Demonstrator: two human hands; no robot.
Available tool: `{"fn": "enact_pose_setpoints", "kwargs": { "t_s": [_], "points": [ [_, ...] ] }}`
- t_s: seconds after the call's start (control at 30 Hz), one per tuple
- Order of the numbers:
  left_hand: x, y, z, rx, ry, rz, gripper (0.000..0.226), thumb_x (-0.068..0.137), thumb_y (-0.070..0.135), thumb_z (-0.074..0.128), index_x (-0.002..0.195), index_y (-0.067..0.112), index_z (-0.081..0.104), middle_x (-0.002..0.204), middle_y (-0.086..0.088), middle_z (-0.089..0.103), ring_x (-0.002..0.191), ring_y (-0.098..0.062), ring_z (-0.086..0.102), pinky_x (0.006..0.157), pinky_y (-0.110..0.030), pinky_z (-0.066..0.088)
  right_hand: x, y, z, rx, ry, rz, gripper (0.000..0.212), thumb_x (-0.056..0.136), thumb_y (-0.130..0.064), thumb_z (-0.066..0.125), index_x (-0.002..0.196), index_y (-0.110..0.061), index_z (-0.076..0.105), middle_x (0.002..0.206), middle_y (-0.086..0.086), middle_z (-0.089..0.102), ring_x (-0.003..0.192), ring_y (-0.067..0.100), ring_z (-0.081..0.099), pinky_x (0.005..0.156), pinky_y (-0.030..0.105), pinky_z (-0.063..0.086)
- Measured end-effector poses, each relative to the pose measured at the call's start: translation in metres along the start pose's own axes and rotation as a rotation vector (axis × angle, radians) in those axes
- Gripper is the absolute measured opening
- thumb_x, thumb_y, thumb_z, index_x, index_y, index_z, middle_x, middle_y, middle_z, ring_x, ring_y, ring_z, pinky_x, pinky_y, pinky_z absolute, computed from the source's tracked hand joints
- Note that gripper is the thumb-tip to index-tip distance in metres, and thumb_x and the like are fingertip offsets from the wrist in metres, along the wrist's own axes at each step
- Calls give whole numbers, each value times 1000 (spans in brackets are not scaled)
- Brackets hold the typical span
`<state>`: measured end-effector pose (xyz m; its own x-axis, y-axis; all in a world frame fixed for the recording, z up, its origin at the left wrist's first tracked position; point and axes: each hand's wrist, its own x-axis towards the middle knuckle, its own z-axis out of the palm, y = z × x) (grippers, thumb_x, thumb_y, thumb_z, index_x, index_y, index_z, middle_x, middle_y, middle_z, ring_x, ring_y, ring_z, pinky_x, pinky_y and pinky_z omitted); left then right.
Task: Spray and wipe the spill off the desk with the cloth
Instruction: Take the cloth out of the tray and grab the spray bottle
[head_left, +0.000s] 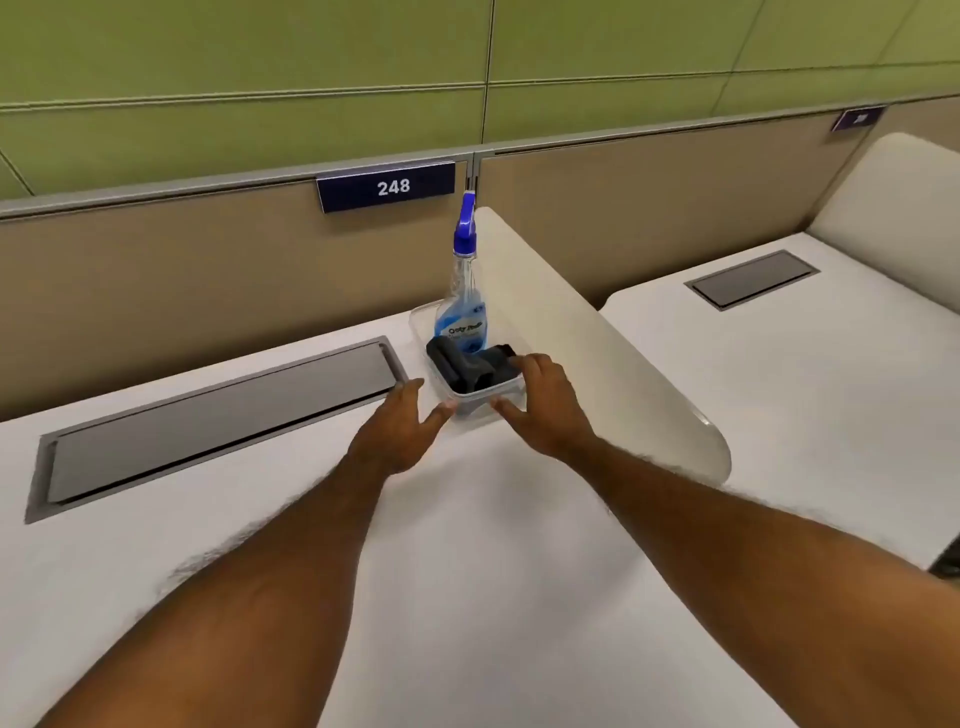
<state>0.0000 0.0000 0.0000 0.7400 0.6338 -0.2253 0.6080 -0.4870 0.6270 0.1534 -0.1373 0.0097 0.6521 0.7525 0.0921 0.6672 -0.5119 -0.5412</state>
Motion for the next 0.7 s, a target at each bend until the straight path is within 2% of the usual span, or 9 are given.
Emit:
{"fn": "enact_pose_setpoints", "kwargs": {
  "t_s": [0.07,0.17,0.27,0.4,0.5,0.6,0.7],
  "points": [
    [16,15,1,-17,38,1,73,97,57,39,155,18,17,165,-8,13,147,-30,27,115,-49,31,19,0,-2,56,-19,-15,59,87,-44,68,137,-22,45,140,1,48,125,19,46,101,32,44],
    [39,34,-4,106,94,103,59,102,34,39,154,18,17,166,-2,5,140,-30,39,107,-45,41,46,-6,0,48,-132,-39,59,87,-43,69,135,-18,45,137,3,50,120,20,50,101,37,49],
    [59,38,-6,227,76,105,56,102,31,36,154,20,18,165,-5,6,133,-33,47,102,-47,44,64,-11,9,8,-244,-75,60,88,-44,67,136,-16,44,138,4,50,120,21,53,102,41,50],
    [78,33,-6,181,31,74,57,101,31,40,153,17,21,156,-9,28,130,-29,47,105,-44,41,77,-15,20,7,-361,-55,50,90,-42,63,128,-13,51,132,7,57,118,22,55,103,41,48],
    [84,24,-4,171,49,89,59,100,33,47,152,19,24,151,-8,33,127,-27,50,105,-44,44,80,-14,24,-56,-403,-55,38,94,-39,58,120,-13,56,122,8,64,111,23,59,98,39,49],
    [90,22,1,165,123,74,61,95,31,57,148,18,29,144,-9,38,121,-28,54,98,-43,48,85,-12,25,-74,-379,-60,26,97,-27,55,118,-12,56,121,9,64,110,25,60,99,40,50],
    [94,25,6,85,199,30,65,90,27,67,145,14,34,141,-10,44,125,-28,51,100,-42,46,87,-9,26,-5,-310,-40,20,97,-14,51,115,-10,59,123,10,65,112,27,60,102,38,48]
  ]
}}
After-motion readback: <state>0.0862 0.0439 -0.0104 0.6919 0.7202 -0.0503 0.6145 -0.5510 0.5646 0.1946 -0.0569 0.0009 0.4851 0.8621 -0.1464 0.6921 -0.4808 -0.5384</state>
